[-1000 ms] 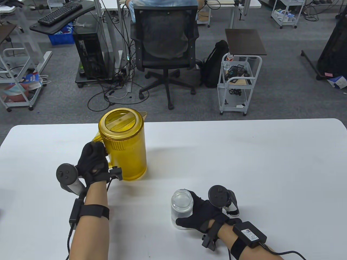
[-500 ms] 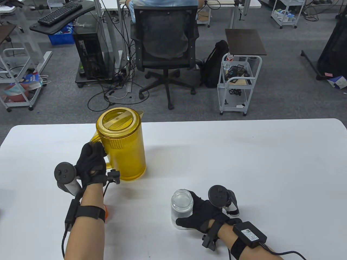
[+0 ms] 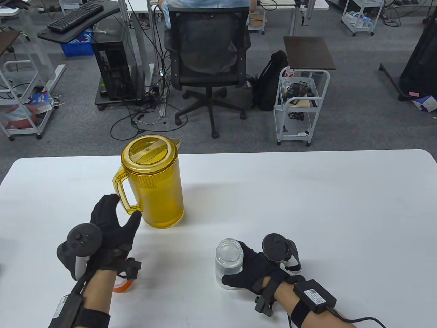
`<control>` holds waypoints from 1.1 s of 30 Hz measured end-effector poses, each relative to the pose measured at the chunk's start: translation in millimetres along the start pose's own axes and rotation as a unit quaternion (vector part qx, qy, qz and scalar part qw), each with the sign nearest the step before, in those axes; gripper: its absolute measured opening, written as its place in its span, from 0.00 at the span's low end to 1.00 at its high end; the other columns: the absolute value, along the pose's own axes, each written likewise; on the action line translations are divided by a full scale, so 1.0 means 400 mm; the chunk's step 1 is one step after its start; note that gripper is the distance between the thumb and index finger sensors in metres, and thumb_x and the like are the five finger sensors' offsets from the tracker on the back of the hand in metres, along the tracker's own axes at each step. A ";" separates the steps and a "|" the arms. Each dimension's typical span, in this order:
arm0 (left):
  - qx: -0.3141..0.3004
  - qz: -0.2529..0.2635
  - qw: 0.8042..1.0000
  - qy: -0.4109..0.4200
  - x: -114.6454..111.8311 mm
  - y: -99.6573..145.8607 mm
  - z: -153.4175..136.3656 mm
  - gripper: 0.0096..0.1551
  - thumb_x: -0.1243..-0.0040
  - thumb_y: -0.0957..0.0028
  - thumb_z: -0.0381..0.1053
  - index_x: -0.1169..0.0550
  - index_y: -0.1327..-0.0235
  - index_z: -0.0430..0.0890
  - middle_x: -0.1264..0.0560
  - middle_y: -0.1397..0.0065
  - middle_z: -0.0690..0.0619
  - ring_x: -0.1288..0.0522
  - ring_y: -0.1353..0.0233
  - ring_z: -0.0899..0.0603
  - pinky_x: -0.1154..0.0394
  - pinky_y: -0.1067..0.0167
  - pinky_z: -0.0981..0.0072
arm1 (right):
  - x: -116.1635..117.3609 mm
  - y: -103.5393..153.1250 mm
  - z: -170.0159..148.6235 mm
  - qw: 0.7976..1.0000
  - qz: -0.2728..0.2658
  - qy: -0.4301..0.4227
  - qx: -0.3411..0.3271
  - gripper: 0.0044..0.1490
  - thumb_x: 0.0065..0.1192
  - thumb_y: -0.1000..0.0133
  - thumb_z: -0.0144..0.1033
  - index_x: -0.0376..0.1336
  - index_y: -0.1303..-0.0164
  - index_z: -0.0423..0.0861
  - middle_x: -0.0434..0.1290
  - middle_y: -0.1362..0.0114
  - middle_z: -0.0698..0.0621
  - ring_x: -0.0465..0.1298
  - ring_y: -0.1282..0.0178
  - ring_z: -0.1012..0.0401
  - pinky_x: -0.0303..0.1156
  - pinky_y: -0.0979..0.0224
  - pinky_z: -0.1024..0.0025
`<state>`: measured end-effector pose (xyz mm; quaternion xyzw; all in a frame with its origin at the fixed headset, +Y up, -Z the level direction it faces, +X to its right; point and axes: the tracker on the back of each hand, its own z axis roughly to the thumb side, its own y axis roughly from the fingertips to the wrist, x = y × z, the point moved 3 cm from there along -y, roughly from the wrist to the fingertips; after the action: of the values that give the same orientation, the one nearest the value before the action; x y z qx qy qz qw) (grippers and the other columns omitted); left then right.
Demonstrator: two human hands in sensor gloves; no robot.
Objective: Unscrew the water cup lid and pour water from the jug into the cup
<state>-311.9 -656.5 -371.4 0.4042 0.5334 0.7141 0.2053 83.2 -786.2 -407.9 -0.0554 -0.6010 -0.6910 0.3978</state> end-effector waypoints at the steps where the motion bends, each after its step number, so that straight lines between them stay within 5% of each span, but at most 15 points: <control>1: -0.018 -0.004 1.000 -0.017 -0.002 0.015 0.023 0.54 0.41 0.56 0.85 0.32 0.19 0.57 0.38 0.13 0.51 0.42 0.12 0.33 0.47 0.23 0.31 | 0.000 0.000 0.000 1.000 -0.001 0.000 0.000 0.70 0.86 0.62 0.66 0.43 0.22 0.58 0.54 0.17 0.51 0.65 0.16 0.48 0.65 0.17 0.43; 7: -0.049 -0.175 0.971 -0.153 -0.122 0.091 0.145 0.60 0.44 0.57 0.88 0.41 0.13 0.61 0.46 0.08 0.55 0.49 0.08 0.35 0.50 0.20 0.32 | 0.001 0.004 -0.002 1.000 -0.002 0.001 0.004 0.70 0.86 0.61 0.66 0.43 0.21 0.58 0.54 0.16 0.51 0.64 0.16 0.47 0.65 0.17 0.42; 12: -0.066 -0.185 0.962 -0.190 -0.194 0.107 0.157 0.62 0.44 0.59 0.89 0.42 0.13 0.62 0.46 0.08 0.55 0.49 0.09 0.35 0.50 0.21 0.32 | 0.005 0.012 -0.002 1.000 -0.006 0.007 0.013 0.71 0.84 0.59 0.65 0.40 0.21 0.55 0.52 0.16 0.49 0.61 0.15 0.44 0.62 0.18 0.43; 20: -0.055 -0.204 0.959 -0.188 -0.214 0.116 0.136 0.63 0.44 0.60 0.89 0.43 0.13 0.61 0.46 0.08 0.54 0.50 0.09 0.34 0.50 0.21 0.31 | 0.002 0.027 -0.018 0.998 0.022 0.045 0.043 0.75 0.83 0.56 0.60 0.35 0.19 0.47 0.47 0.15 0.43 0.53 0.14 0.42 0.55 0.17 0.42; 26: -0.059 -0.206 0.958 -0.188 -0.212 0.117 0.118 0.63 0.46 0.60 0.90 0.43 0.13 0.61 0.46 0.09 0.54 0.49 0.09 0.34 0.50 0.21 0.32 | -0.051 0.120 -0.002 0.986 0.028 0.140 0.084 0.68 0.81 0.53 0.59 0.40 0.18 0.47 0.48 0.15 0.42 0.51 0.14 0.41 0.51 0.19 0.41; 33: -0.058 -0.207 0.959 -0.185 -0.206 0.110 0.107 0.63 0.48 0.60 0.90 0.42 0.13 0.61 0.45 0.09 0.53 0.49 0.09 0.34 0.50 0.21 0.31 | -0.176 0.291 0.068 0.907 -0.127 0.396 0.071 0.52 0.71 0.51 0.67 0.56 0.21 0.53 0.56 0.15 0.46 0.56 0.14 0.42 0.54 0.20 0.35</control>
<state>-223.1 -706.1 -355.5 0.3972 0.5162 0.5981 0.4669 191.5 -723.8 -347.9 0.3277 -0.4438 -0.6560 0.5150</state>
